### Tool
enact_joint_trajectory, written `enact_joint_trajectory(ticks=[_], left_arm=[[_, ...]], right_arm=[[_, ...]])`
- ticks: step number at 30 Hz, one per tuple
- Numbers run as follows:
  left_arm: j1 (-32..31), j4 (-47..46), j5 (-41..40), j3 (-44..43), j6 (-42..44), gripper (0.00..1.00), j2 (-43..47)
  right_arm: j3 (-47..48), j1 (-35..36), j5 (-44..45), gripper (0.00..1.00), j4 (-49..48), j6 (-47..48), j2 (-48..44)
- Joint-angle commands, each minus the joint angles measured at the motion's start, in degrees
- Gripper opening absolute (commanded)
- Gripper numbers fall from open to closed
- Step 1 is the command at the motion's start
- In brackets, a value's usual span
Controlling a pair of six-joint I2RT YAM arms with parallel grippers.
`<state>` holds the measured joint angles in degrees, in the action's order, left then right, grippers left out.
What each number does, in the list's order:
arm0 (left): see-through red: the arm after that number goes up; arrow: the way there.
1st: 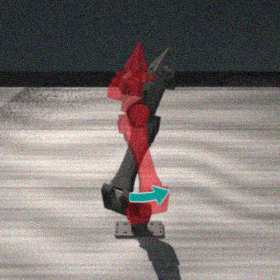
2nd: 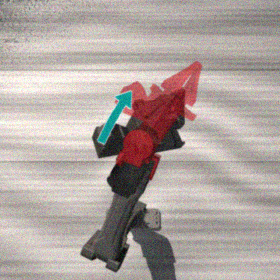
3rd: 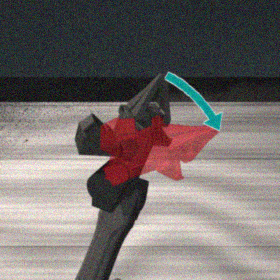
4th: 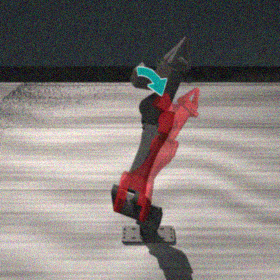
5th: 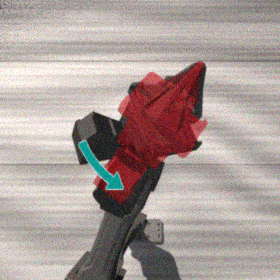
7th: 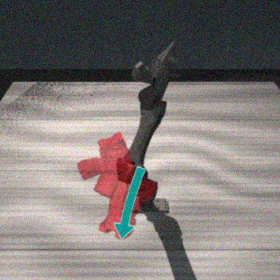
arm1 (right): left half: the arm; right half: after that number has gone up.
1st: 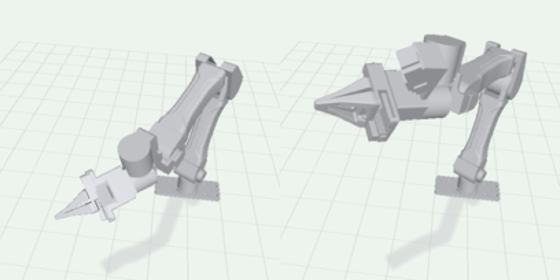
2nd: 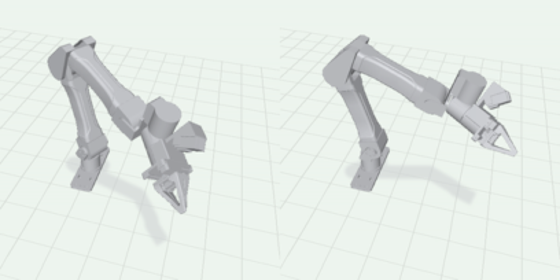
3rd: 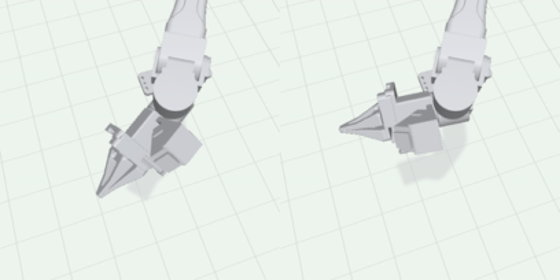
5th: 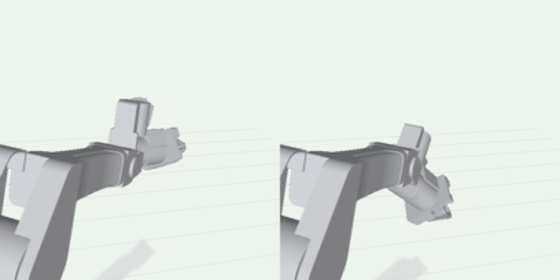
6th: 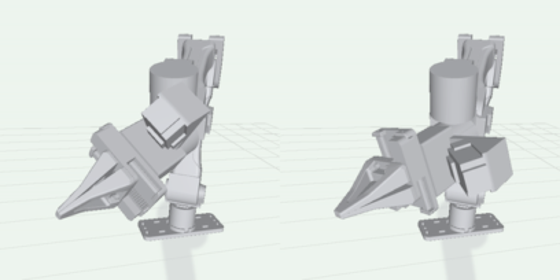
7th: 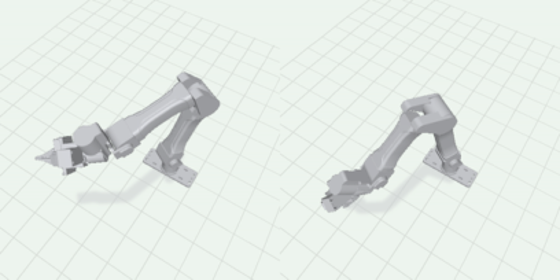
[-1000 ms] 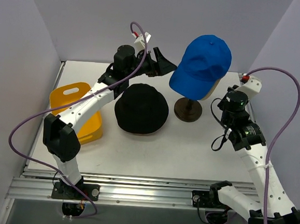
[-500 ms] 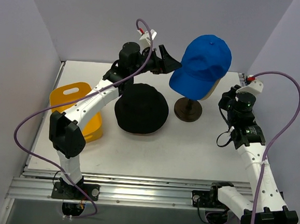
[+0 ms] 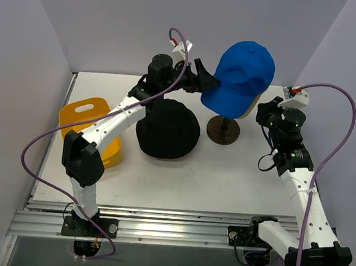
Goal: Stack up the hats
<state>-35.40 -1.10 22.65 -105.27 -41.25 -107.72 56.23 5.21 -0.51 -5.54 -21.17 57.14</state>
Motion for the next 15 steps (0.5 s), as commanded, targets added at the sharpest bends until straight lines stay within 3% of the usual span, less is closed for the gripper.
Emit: enact_joint_trajectory(ticks=[1, 15], left_arm=[[-1.3, -2.7, -1.2, 0.6, 1.5, 0.87, 2.1], [-2.7, -5.7, -2.1, 6.5, 2.5, 0.87, 5.9]], right_arm=[[-0.9, -0.3, -2.7, 0.01, -4.5, 0.1, 0.5], [-2.3, -0.3, -3.7, 0.01, -6.5, -0.5, 0.3]])
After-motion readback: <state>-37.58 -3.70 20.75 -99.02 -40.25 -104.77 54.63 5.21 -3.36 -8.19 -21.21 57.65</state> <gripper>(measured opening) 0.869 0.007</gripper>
